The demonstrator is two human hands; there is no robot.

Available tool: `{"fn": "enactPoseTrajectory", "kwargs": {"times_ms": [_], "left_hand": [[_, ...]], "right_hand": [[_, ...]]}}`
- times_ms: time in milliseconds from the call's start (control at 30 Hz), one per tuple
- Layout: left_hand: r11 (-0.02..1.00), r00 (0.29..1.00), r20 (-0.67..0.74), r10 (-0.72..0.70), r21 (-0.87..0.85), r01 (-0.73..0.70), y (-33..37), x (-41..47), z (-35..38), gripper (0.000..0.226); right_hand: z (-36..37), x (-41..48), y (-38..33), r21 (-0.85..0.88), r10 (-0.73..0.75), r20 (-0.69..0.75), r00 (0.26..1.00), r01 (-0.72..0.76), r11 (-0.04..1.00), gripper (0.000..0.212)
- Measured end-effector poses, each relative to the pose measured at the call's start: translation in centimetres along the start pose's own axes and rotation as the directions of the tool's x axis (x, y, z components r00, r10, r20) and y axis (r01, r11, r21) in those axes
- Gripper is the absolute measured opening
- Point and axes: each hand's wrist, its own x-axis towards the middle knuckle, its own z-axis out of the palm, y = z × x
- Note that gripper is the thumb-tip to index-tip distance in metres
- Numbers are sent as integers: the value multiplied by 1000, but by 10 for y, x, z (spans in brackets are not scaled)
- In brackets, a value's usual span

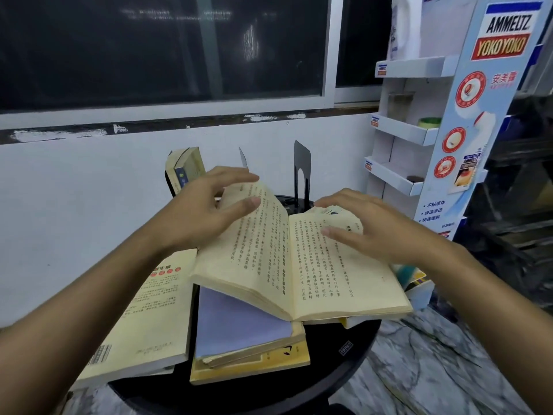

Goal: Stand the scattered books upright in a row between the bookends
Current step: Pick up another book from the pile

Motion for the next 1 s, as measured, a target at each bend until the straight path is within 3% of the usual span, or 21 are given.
{"fn": "enactPoseTrajectory", "kwargs": {"times_ms": [133,300,500,733,1000], "left_hand": [[991,998,27,52,-125,-48,28,10,-2,46],[978,989,50,139,-164,-130,46,23,18,43],[946,953,187,240,-264,-186,50,26,57,45],[963,900,356,252,1,-270,30,22,95,46],[972,912,364,187,67,-225,11,14,110,50]], "right_hand": [[-17,-8,1,-6,10,-59,998,-10,1000,50],[-34,-19,2,33,-7,-103,995,10,999,53],[-42,-34,10,155,-2,-154,988,26,988,50],[-22,-43,31,-9,79,-47,996,-79,997,50],[-3,-49,49,-16,133,82,988,-132,991,49]]}}
